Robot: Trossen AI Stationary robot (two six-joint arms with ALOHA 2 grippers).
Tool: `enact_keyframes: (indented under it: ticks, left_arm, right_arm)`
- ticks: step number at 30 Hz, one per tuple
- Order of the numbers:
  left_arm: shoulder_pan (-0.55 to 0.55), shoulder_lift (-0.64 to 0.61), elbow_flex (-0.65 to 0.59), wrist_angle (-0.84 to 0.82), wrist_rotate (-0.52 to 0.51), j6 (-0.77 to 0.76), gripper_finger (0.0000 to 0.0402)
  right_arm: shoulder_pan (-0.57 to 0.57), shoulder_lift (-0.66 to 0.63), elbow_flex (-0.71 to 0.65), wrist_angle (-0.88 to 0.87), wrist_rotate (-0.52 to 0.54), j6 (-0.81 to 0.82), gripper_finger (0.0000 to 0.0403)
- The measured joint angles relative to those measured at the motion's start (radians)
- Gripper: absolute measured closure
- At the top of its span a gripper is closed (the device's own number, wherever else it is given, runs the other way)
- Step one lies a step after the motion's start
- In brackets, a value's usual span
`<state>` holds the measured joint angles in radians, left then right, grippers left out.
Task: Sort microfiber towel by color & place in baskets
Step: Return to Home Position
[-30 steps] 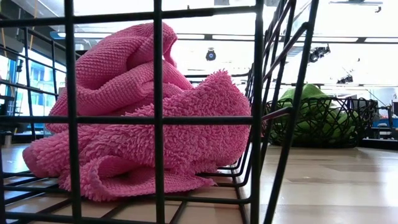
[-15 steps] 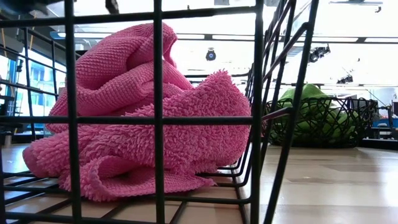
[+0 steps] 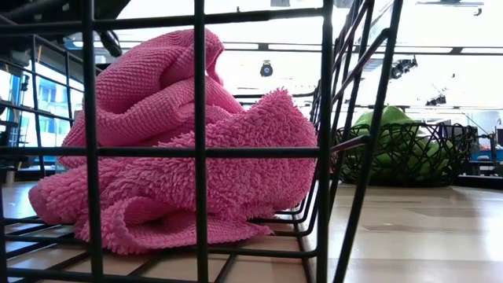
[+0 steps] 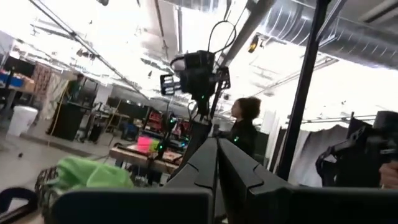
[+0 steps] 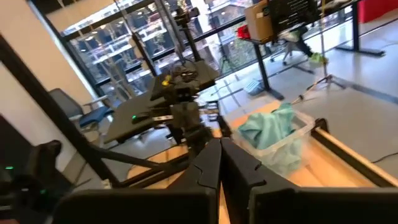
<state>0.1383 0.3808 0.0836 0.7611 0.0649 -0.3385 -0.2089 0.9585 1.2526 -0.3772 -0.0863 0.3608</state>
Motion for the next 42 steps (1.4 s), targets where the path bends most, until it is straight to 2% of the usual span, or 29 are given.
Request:
enact_keyframes:
  ticks: [4,10,17,22,29,33,38,42]
  left_arm:
    - [-0.001,-0.005,-0.071,0.091,-0.011,-0.027,0.0401]
    - [0.000,-0.005,-0.070,0.088,-0.015,-0.004,0.0401]
    - [-0.001,-0.004,-0.070,0.095,0.010,-0.098,0.0401]
    - [-0.004,-0.004,-0.070,0.100,0.142,-0.105,0.0401]
    - [-0.029,-0.003,-0.070,-0.042,0.102,-0.020,0.0401]
    - [-0.036,-0.002,-0.070,-0.085,0.075,0.011,0.0401]
    - [-0.035,-0.003,-0.069,-0.136,0.071,0.038,0.0401]
    - [-0.035,-0.003,-0.069,-0.244,0.071,0.037,0.0401]
  right_arm:
    - [0.053,0.000,0.000,-0.001,0.025,0.007,0.0401]
    - [0.126,0.000,0.000,-0.037,0.053,0.024,0.0402]
    - [0.211,0.000,-0.001,-0.068,0.085,0.017,0.0402]
    - [0.284,-0.011,-0.029,-0.076,0.086,-0.007,0.0402]
    - [0.380,-0.096,-0.176,-0.052,0.141,0.086,0.0403]
    - [0.428,-0.156,-0.266,0.034,0.149,0.109,0.0403]
    - [0.470,-0.222,-0.354,0.149,0.148,0.015,0.0403]
    - [0.484,-0.253,-0.404,0.112,0.147,-0.037,0.0403]
